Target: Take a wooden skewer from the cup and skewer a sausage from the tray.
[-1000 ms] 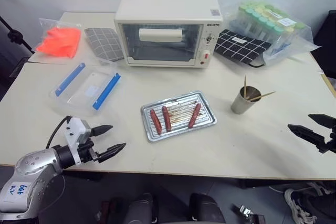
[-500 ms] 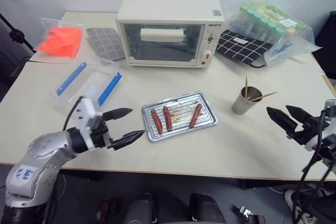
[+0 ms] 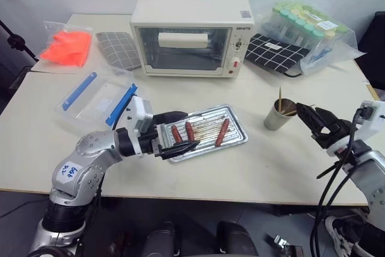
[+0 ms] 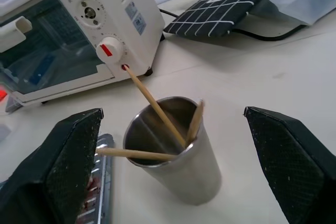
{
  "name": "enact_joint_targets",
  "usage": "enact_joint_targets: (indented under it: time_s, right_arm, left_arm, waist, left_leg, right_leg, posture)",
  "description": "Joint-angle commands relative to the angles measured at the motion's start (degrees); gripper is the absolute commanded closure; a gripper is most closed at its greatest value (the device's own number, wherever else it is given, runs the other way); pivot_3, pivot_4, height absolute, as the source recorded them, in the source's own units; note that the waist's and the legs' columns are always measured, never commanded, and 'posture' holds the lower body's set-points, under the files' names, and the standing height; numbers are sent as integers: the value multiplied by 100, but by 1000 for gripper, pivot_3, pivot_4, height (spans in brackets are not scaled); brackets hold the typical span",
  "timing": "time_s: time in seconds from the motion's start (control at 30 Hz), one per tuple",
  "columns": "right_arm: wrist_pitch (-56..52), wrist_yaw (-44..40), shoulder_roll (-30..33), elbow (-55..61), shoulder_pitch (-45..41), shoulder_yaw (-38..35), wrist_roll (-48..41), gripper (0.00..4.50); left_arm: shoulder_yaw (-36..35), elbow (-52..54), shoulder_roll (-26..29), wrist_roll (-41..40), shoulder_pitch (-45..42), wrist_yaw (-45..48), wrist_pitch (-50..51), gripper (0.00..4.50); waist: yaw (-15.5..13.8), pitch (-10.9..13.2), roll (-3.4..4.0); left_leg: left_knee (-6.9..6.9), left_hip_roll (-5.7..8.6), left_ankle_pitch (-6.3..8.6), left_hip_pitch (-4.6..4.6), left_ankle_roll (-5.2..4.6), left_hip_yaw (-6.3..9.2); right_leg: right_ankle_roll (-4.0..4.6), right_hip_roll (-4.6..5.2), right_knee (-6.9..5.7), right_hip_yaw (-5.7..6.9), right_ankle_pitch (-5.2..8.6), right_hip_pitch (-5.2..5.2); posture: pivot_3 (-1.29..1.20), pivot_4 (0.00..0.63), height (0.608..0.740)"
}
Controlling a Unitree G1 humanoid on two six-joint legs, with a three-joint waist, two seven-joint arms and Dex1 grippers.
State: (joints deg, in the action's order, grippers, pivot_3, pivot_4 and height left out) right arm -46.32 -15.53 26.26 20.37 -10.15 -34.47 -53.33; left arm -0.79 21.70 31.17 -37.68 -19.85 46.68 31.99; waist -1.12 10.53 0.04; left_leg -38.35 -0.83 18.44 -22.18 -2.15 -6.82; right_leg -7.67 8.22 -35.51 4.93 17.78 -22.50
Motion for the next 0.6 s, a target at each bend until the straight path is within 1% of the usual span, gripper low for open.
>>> enact_joint_targets:
  time_s: [0.03, 0.13, 0.3, 0.47, 0.57, 0.6]
  right_arm:
    - [316, -24, 2, -192, -125, 100, 147, 0]
    - [544, -60, -38, -404, -255, 219, 241, 592]
    - [650, -82, -55, -470, -267, 376, 272, 2214]
    - [741, -58, -37, -485, -264, 432, 295, 2214]
    - [794, -42, -43, -500, -278, 421, 280, 2792]
    - [810, -41, -45, -503, -284, 415, 274, 3110]
  left_arm:
    - [19, 21, -27, 62, -87, 96, -170, 14]
    - [26, -16, -35, 74, -130, 109, -188, 0]
    - [4, -40, -37, 78, -158, 124, -213, 0]
    - [3, -54, -42, 101, -158, 144, -245, 0]
    - [19, -95, -53, 123, -188, 159, -270, 0]
    - [28, -113, -56, 134, -204, 165, -285, 0]
  waist:
    - [0, 0, 0]
    - [-3, 0, 0]
    - [-3, 0, 0]
    - [-4, 0, 0]
    - [-4, 0, 0]
    - [-4, 0, 0]
  left_leg:
    - [0, 0, 0, 0, 0, 0]
    - [-1, 0, 0, -2, 0, 0]
    - [-4, -1, 0, -2, -1, 2]
    - [-3, -2, 0, -3, -1, 2]
    - [-5, -1, 0, -3, -1, 2]
    - [-5, -2, 0, -3, -1, 2]
  right_leg:
    - [0, 0, 0, 0, 0, 0]
    - [0, 0, 1, 1, 0, 0]
    - [-1, 0, 0, 1, 0, 0]
    - [-1, 0, -1, 1, 0, 0]
    - [-1, 0, 0, 1, -1, 0]
    - [-1, 0, -1, 1, -1, 0]
  posture:
    - [0, 150, 740]
    - [0, 150, 740]
    - [0, 150, 740]
    - [0, 150, 740]
    - [0, 150, 740]
    - [0, 150, 740]
